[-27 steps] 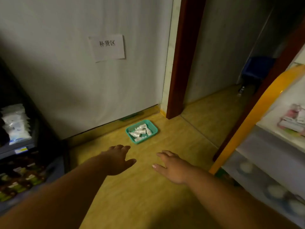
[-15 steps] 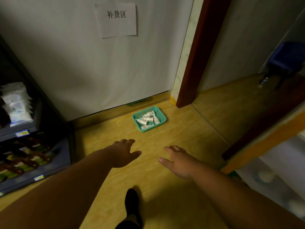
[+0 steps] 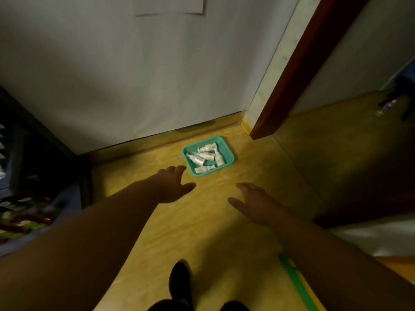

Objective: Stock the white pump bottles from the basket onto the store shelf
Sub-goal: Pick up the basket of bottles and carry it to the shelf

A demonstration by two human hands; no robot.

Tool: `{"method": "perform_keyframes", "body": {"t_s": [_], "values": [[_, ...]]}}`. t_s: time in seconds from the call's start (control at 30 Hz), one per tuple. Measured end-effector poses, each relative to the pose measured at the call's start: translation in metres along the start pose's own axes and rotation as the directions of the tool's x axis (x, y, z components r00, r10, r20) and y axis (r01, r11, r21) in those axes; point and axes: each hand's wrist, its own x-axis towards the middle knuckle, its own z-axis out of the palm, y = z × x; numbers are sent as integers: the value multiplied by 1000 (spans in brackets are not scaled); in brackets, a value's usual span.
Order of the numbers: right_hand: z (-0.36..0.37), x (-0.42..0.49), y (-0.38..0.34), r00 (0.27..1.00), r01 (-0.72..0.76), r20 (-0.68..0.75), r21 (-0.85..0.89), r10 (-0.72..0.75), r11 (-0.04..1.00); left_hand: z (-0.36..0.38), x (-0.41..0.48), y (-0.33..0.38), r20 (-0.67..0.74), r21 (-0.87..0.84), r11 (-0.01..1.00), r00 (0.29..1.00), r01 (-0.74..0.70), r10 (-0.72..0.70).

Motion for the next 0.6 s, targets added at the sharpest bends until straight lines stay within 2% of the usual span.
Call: {"method": "perform_keyframes", "body": {"t_s": [0.13,0.27,0.5,0.6], "values": [[-22,49,9,999,-33,0,49,33,998,-19,54,8,4,-14,999,999,-47,47],[-45,103,32,1000,-25,18,53,24,998,-34,107,18,21,-22,999,999,-27,28],[-89,216,86,1000,5,27,87,-8,996,-47,218,51,27,-43,997,997,68,-67],[-103,277,113,997,4,80,151,-17,989,-43,271,65,54,-80,986,989,143,-139]]}}
